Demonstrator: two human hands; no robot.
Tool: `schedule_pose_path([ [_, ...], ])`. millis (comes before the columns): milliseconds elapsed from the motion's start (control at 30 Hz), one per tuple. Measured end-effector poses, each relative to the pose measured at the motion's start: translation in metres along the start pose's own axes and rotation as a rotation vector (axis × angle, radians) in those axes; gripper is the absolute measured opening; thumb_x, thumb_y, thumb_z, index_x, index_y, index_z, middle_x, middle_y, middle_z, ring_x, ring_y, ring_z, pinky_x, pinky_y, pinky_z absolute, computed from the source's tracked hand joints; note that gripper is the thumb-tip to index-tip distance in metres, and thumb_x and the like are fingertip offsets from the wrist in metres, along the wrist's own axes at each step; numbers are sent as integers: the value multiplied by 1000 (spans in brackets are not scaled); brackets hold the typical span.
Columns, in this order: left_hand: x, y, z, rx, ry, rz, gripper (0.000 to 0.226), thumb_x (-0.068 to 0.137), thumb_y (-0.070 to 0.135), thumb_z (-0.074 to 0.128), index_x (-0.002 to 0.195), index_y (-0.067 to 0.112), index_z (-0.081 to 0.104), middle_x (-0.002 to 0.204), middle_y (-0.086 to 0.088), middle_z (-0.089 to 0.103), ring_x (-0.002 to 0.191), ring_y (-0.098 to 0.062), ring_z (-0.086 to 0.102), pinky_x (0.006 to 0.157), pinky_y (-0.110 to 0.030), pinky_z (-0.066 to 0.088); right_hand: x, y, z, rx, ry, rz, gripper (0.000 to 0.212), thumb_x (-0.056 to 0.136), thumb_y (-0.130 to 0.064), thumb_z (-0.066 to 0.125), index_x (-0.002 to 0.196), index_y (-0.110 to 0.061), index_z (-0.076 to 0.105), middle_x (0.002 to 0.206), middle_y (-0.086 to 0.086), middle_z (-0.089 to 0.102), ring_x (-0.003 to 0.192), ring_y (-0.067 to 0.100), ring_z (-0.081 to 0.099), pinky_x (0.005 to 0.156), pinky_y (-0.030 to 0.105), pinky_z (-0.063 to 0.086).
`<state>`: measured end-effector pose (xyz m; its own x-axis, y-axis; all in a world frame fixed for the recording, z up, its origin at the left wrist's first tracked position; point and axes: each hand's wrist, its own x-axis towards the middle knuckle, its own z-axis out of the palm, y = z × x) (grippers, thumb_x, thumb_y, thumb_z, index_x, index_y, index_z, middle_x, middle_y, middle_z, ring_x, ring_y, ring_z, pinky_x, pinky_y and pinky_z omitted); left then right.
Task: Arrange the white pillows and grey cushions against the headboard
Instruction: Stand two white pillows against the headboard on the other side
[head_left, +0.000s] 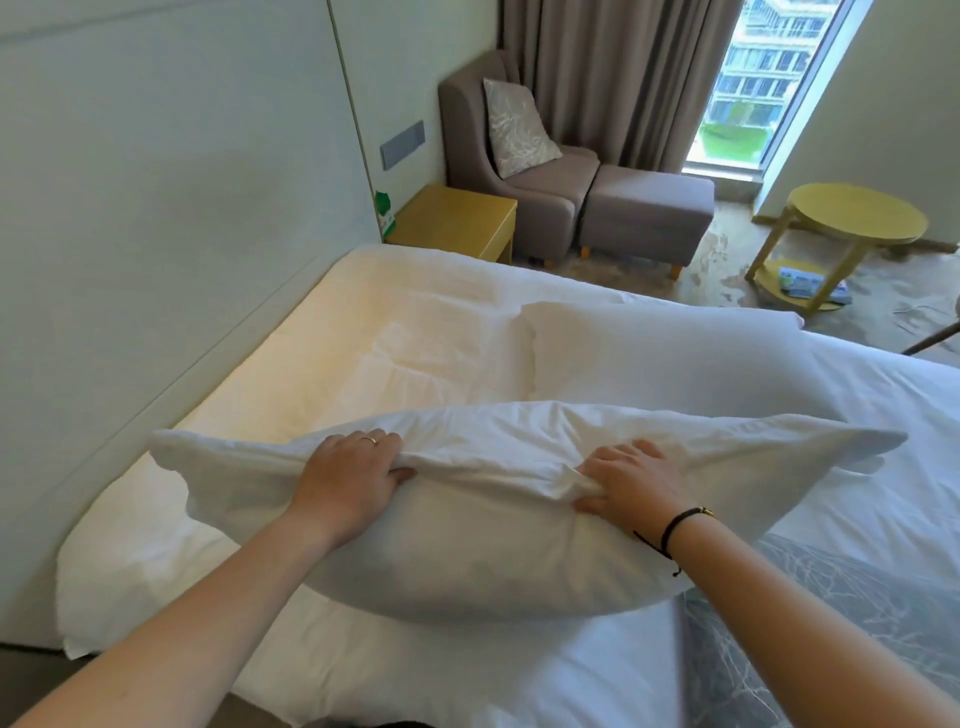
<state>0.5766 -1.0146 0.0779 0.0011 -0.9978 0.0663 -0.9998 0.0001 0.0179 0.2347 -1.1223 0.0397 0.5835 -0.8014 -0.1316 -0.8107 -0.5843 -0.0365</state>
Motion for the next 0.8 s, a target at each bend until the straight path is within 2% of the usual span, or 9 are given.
schedule_pose_path([
  [100, 4, 4, -2, -4, 10, 15, 27, 94, 46, 53, 96, 19, 56, 96, -1, 65, 92, -27, 60, 74, -38, 38, 6, -2, 3, -25, 76, 44, 30, 92, -55, 42, 84, -30, 56, 91, -9, 62, 93, 16, 58, 87, 34, 33],
  [233, 9, -3, -7, -21, 45, 21, 27, 95, 45, 52, 88, 19, 53, 88, -2, 65, 83, -30, 60, 66, -35, 29, 5, -1, 1, 22, 211, 86, 29, 97, -45, 43, 78, -26, 52, 79, -7, 61, 80, 19, 59, 83, 35, 38],
  [367, 17, -23, 1, -8, 65, 95, 44, 94, 58, 33, 81, 19, 49, 76, -1, 63, 74, -28, 60, 62, -36, 35, 4, -2, -1, 16, 306, 112, 29, 98, -42, 43, 74, -25, 39, 73, -5, 58, 70, 21, 58, 76, 35, 40],
  [433, 21, -36, 9, -37, 67, 98, 50, 91, 64, 23, 77, 22, 45, 71, 0, 63, 69, -28, 60, 60, -36, 35, 5, -4, -1, 21, 258, 139, 31, 98, -45, 39, 75, -25, 38, 76, -4, 58, 71, 21, 56, 70, 33, 35],
  [500, 26, -51, 20, -64, 66, 73, 52, 91, 70, 16, 74, 26, 38, 65, 2, 61, 63, -26, 59, 56, -34, 33, 12, -7, -3, 28, 140, 158, 36, 97, -51, 38, 75, -23, 41, 79, -3, 61, 70, 20, 52, 65, 32, 30],
  [600, 39, -79, 29, -76, 84, 55, 56, 90, 75, 10, 70, 27, 32, 56, 6, 49, 54, -20, 50, 48, -31, 26, 37, -13, -22, 76, -182, 159, 46, 83, -65, 53, 81, -19, 50, 83, -1, 61, 73, 19, 52, 62, 35, 41],
  [667, 50, -101, 30, -111, 93, 48, 58, 88, 78, 8, 68, 27, 29, 52, 8, 42, 52, -21, 44, 47, -30, 23, 60, -23, -39, 54, -339, 150, 46, 78, -62, 63, 86, -17, 54, 86, 0, 60, 79, 20, 55, 65, 34, 45],
  [733, 62, -124, 27, -148, 73, 40, 62, 84, 83, 10, 66, 27, 28, 51, 8, 40, 53, -23, 44, 47, -30, 24, 84, -41, -54, -26, -359, 144, 35, 84, -52, 61, 84, -18, 52, 88, 0, 59, 84, 20, 56, 67, 32, 45],
  [800, 71, -148, 21, -223, -10, 5, 67, 74, 92, 26, 66, 25, 30, 54, 9, 43, 58, -22, 48, 50, -32, 28, 107, -63, -66, -116, -252, 147, 24, 90, -41, 55, 79, -21, 48, 87, -2, 58, 87, 21, 58, 67, 31, 41],
])
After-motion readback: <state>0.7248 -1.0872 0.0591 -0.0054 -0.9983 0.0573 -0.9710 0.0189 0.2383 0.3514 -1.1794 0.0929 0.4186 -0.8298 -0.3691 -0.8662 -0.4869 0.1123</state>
